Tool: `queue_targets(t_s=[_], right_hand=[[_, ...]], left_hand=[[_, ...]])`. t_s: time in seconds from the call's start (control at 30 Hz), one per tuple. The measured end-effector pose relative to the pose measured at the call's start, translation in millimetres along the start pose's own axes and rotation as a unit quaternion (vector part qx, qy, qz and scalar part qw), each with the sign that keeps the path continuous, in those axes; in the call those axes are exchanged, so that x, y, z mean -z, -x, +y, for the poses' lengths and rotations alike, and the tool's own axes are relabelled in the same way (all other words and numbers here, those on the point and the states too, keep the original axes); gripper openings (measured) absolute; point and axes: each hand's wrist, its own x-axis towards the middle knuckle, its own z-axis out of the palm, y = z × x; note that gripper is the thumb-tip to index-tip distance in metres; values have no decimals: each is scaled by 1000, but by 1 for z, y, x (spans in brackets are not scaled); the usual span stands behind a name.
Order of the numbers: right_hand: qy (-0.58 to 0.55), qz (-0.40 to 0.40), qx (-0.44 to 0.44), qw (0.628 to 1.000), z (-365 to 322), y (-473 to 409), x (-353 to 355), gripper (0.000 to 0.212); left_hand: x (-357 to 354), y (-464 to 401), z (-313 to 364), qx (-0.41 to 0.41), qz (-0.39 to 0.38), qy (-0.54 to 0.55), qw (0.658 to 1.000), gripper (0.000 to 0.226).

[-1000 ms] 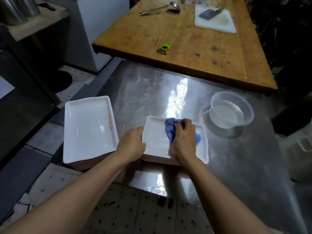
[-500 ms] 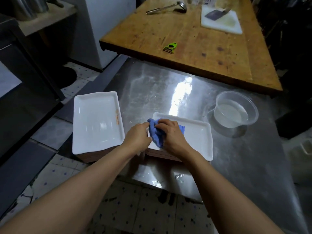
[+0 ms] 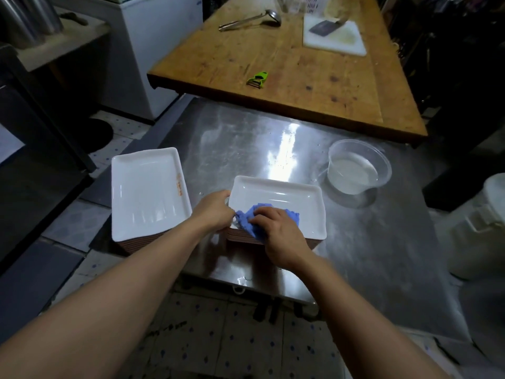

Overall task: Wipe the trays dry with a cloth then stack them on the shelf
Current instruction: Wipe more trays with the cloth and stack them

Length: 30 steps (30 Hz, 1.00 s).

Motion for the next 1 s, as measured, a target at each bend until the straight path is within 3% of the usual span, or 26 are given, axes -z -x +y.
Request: queue_targets(t_s=[0.2,0.4,0.53,0.63,0.77,0.87,1.0], right_hand=[[99,40,-82,991,37,39,16,37],[160,39,-119,979,63,19,23,33],[183,34,-122,975,65,-10,19,48],[151,-4,-106,983,48,-22,3,60],[110,-41,-41,992,28,-31,-9,50],[89,-39,0,995,36,-15,-1,43],[62,-4,-9,998,52,27,10,40]], left_hand=[[-9,3,1,-18,61,-107,992,47],[-10,2,-1,-49,72,-104,991,48],[-13,2,-2,-51,72,-103,991,54],[-14,2,-1,-50,75,-105,990,56],[-14,3,1,-47,76,-106,990,55],[-15,5,3,-44,93,-115,988,53],[-16,6,6,-30,93,-142,985,52]])
